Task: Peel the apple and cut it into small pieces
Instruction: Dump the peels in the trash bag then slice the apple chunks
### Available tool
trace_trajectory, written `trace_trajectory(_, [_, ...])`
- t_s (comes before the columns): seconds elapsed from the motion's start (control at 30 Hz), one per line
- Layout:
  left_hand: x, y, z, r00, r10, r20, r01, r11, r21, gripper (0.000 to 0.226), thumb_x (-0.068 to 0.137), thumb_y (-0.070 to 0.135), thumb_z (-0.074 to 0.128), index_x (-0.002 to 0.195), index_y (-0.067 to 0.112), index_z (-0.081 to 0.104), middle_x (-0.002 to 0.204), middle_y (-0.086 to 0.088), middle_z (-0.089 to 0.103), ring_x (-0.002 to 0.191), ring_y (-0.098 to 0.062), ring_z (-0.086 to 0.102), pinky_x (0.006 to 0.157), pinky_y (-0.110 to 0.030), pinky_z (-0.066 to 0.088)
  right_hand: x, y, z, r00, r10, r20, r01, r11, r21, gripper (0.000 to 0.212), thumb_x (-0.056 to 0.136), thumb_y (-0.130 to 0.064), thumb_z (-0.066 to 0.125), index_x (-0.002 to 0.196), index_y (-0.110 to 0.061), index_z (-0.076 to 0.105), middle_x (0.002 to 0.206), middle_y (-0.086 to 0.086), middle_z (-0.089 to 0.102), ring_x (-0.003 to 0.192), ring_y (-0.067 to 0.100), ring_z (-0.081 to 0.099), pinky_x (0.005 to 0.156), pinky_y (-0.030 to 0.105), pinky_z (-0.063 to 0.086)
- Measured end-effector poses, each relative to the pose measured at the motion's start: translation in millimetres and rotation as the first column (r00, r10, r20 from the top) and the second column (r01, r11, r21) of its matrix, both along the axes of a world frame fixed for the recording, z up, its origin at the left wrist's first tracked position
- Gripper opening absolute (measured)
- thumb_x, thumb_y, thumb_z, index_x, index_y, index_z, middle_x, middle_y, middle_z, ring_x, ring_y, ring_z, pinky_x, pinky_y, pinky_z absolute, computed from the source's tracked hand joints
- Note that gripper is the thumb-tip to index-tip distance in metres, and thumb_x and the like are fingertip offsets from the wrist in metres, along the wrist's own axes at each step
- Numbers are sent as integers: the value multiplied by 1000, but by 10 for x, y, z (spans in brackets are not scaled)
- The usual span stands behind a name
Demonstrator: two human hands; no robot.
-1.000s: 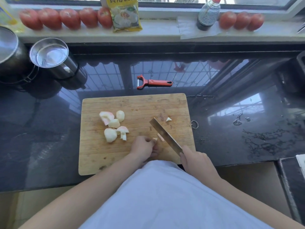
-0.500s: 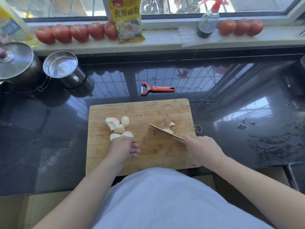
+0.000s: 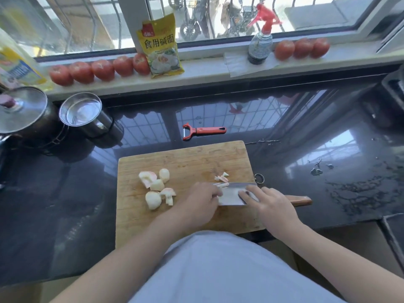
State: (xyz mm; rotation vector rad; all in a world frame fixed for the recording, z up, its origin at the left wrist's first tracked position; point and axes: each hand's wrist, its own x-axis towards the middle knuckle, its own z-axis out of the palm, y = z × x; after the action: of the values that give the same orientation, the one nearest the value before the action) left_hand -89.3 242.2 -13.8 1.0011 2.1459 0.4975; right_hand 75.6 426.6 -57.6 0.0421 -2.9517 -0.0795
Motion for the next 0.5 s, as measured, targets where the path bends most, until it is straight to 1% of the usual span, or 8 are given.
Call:
trace_trajectory(0.03, [26,84,-46,994,-95,-44,93,994,-53,28,104,25,44,118,26,68,123,-1,61,116,-23,50,101,-41,43,4,-14,-11,1000,-14,-2,14,1000,15,55,91,2,16,108,-12,67,98,8,65,57,24,48,51,38,46])
trace_trajectory(0.07, [45,167,-76,987,-144,-64,138,986,-96,28,104,27,42,119,25,65,125,-3,57,116,-26,48,100,-44,42,11,-26,-19,999,-31,3,31,999,31,53,89,4,20,107,-13,66,96,7,64,57,24,46,50,37,45])
trace_trajectory(0.17, [40,352,-182,987,-149,-65,141,982,-124,27,105,31,40,122,21,58,138,-3,49,117,-26,44,102,-44,40,47,-44,-5,997,-74,9,73,996,57,45,83,5,32,106,-15,65,91,4,62,55,22,42,49,37,41])
trace_trajectory(0.3, [-14,495,-275,981,-177,-78,164,975,-148,35,108,28,38,138,17,52,142,-5,44,125,-25,38,108,-41,36,117,-60,53,994,-112,-2,112,993,47,45,80,5,34,104,-16,67,89,3,61,56,21,42,50,34,40])
trace_trajectory(0.33, [-39,510,-295,986,-155,-65,146,981,-130,35,108,26,39,139,17,52,142,-5,45,127,-25,38,109,-40,35,134,-58,76,993,-120,-8,120,992,44,44,79,5,37,104,-16,67,89,3,60,56,21,42,50,34,40])
trace_trajectory(0.4, [-94,494,-284,997,-79,-16,78,996,-38,35,107,20,40,139,18,57,143,-4,50,129,-23,41,112,-38,34,170,-55,125,992,-126,3,126,991,34,43,72,3,52,107,-17,67,90,3,60,57,21,44,51,34,41])
trace_trajectory(0.47, [-177,366,-249,997,46,62,-51,996,69,38,106,11,41,136,18,63,140,-1,56,130,-20,45,113,-35,33,206,-66,151,991,-131,31,131,991,0,50,64,2,64,109,-17,66,91,3,58,59,21,44,53,34,42])
trace_trajectory(0.5, [-244,260,-222,987,134,92,-144,984,105,39,105,9,42,134,19,66,137,0,59,128,-17,48,113,-34,36,227,-72,152,990,-133,38,133,991,-16,49,66,3,62,111,-18,66,91,3,57,60,21,44,55,34,43])
